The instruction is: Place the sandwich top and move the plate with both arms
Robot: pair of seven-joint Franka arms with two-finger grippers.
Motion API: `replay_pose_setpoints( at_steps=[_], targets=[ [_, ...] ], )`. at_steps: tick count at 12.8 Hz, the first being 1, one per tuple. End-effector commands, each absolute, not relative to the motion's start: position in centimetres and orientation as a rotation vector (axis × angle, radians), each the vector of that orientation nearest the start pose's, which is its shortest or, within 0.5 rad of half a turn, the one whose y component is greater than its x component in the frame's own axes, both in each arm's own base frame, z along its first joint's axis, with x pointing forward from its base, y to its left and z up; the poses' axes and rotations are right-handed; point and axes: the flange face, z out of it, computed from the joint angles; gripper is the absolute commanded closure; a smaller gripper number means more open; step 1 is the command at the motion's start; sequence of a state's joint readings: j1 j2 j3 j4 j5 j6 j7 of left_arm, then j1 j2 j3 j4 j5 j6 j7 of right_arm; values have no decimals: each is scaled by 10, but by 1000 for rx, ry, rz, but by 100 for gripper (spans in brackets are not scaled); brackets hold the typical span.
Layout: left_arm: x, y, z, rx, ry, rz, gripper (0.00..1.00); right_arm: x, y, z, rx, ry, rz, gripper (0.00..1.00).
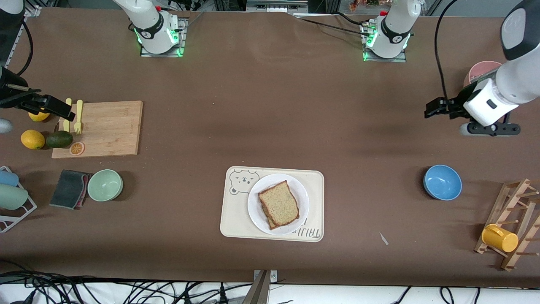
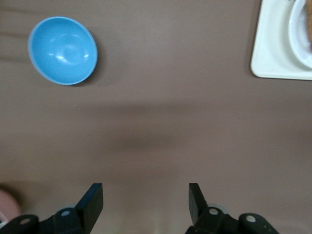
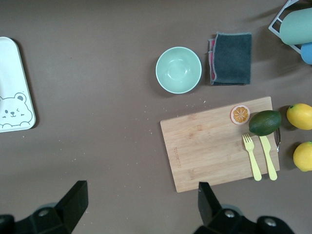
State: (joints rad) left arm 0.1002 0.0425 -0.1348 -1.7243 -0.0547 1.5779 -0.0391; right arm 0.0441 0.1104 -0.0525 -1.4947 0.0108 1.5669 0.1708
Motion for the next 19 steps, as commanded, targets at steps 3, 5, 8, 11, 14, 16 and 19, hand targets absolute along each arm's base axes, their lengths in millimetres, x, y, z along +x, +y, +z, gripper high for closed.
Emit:
replay_pose_setpoints(
  at_steps=[3,5,8,11,14,16,19],
  targets=[
    [548,-19,562,-3116,-25,379,14,586,0,600,-3122,298,54,0],
    [548,-19,579,-3126,-6,339,0,586,2,600,-3127,291,53,0],
    [545,-28,588,-3126,20,300,0,586,3,601,-3123,288,49,0],
    [546,-33,591,-3105,42,253,0,585,2,602,-3126,291,46,0],
    [551,-33,592,-3114,43,170,0,586,1,601,-3125,293,46,0],
    [548,-33,594,-3113,43,154,0,586,1,601,-3120,293,44,0],
    [542,-34,593,-3115,43,140,0,587,2,602,-3120,290,32,0]
  ],
)
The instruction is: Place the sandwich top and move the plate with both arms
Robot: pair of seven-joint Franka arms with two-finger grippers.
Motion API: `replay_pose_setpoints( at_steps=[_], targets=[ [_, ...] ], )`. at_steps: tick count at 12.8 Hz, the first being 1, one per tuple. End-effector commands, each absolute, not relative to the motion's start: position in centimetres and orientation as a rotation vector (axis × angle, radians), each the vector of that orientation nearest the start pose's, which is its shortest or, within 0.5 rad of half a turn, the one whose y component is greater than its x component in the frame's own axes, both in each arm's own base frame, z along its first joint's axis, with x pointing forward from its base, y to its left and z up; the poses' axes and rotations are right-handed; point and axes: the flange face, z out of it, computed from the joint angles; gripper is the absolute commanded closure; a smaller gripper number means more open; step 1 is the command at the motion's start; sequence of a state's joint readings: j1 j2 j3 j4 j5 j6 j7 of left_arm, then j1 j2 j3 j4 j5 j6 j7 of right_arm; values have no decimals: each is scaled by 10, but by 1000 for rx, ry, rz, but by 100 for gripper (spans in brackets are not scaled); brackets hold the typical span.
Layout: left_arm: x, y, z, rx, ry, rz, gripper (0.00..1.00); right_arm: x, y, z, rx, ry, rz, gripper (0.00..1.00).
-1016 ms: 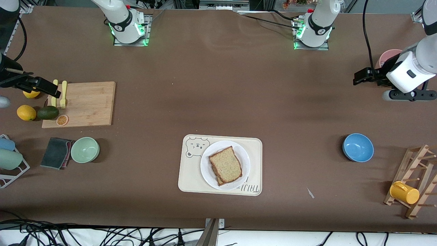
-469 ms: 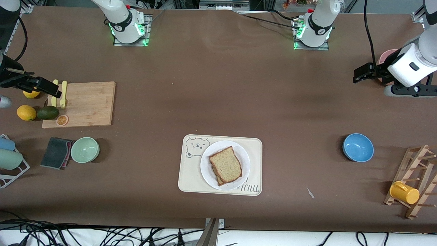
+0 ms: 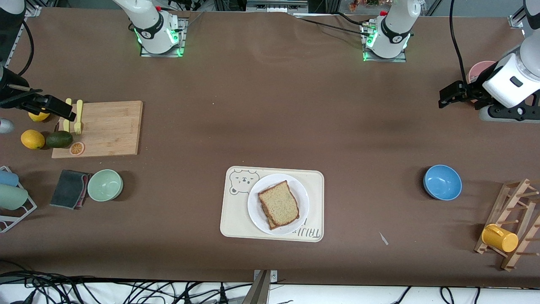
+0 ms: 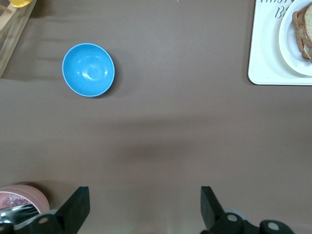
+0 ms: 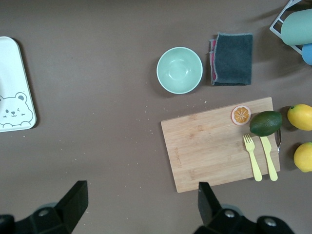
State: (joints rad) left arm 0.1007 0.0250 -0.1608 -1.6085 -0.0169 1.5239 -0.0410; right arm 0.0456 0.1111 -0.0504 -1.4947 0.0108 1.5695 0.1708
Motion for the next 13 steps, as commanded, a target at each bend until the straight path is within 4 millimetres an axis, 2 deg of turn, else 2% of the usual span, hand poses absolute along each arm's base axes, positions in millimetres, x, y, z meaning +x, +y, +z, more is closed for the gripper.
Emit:
replay_pose_setpoints(
  at_steps=[1,7,13],
  targets=[
    [541,-33,593,-3116,36,154,0,587,2,603,-3121,290,23,0],
    [540,-32,593,-3114,31,169,0,589,2,601,-3112,266,24,0],
    [540,-32,592,-3114,33,176,0,590,13,599,-3118,243,21,0]
  ],
)
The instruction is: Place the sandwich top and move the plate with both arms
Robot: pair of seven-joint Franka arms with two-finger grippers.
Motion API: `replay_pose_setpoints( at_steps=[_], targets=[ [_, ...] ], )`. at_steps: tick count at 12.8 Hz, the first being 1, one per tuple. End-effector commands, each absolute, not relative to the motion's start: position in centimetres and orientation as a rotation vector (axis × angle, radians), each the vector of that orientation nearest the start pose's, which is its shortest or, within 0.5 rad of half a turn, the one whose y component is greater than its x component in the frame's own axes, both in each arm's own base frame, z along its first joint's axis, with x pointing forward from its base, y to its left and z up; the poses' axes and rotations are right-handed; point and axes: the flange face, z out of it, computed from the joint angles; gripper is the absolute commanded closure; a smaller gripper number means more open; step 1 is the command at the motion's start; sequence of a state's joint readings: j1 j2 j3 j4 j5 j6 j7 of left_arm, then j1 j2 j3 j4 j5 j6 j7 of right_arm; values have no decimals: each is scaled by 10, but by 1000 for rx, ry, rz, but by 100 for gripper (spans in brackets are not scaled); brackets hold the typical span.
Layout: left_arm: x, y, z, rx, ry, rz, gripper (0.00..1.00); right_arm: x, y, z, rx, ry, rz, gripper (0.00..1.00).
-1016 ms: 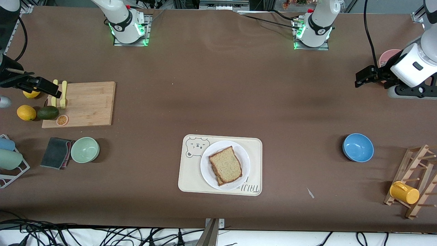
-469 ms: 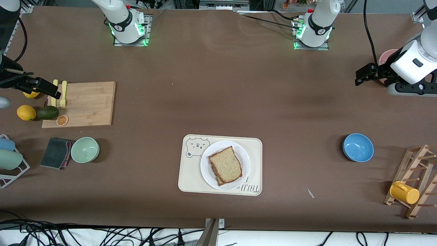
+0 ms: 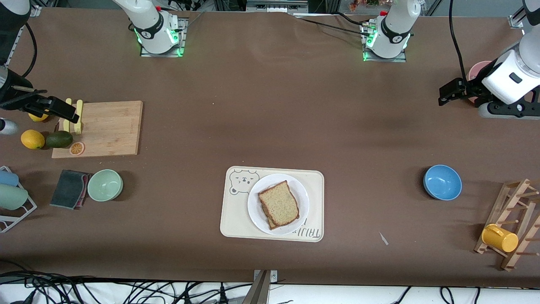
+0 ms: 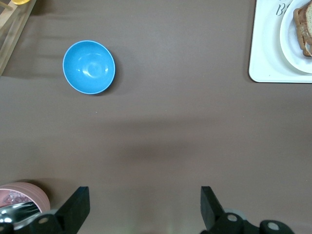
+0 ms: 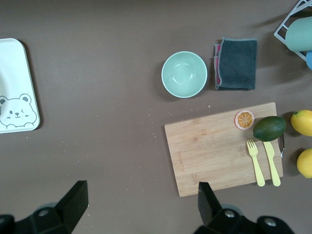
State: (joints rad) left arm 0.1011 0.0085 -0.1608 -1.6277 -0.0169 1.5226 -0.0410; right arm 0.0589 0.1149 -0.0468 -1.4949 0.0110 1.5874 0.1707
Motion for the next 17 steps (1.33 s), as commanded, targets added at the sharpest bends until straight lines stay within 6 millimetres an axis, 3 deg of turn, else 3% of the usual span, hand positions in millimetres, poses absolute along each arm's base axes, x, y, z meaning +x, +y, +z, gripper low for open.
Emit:
replay_pose_setpoints(
  at_steps=[1,7,17],
  targets=[
    [540,-32,592,-3116,33,176,0,591,14,599,-3125,240,18,0],
    [539,-31,592,-3115,31,183,0,597,12,587,-3133,238,17,0],
    [538,-29,591,-3114,28,193,0,597,10,593,-3130,257,-2,0]
  ],
)
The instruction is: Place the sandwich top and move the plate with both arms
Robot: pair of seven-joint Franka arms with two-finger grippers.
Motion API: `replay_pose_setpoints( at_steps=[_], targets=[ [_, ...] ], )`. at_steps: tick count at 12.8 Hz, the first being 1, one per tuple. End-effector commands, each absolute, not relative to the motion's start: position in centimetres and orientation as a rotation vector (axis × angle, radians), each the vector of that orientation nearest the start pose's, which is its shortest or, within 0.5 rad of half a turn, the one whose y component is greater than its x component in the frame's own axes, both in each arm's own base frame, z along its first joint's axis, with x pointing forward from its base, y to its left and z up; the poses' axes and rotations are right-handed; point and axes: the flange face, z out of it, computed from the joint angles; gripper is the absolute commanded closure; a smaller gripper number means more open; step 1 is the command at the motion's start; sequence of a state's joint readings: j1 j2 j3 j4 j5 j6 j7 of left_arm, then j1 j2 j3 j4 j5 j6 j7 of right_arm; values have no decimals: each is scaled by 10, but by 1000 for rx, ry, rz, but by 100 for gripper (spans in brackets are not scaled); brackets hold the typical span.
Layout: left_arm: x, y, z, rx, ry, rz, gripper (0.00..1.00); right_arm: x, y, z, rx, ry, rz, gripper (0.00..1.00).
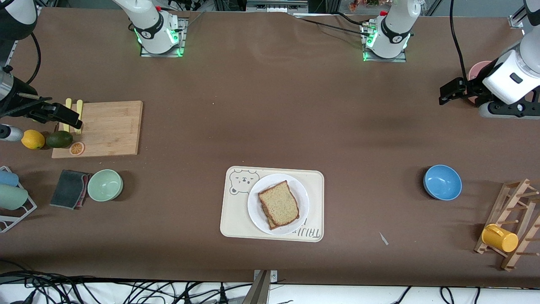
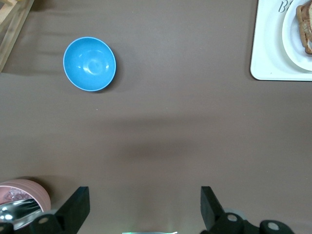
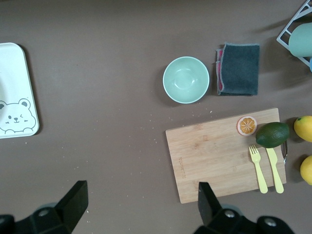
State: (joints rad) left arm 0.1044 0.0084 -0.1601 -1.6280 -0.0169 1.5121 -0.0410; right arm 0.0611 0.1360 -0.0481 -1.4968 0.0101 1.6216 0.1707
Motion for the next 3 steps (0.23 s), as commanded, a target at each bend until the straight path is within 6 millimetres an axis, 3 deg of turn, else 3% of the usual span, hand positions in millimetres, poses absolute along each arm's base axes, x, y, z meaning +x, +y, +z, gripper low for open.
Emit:
replay_pose_setpoints(
  at_steps=[1,3],
  targets=[
    [538,-29,591,-3114,28,193,0,597,5,594,-3123,267,-2,0],
    [538,-28,591,-3115,26,193,0,596,5,595,-3119,279,-1,0]
  ],
)
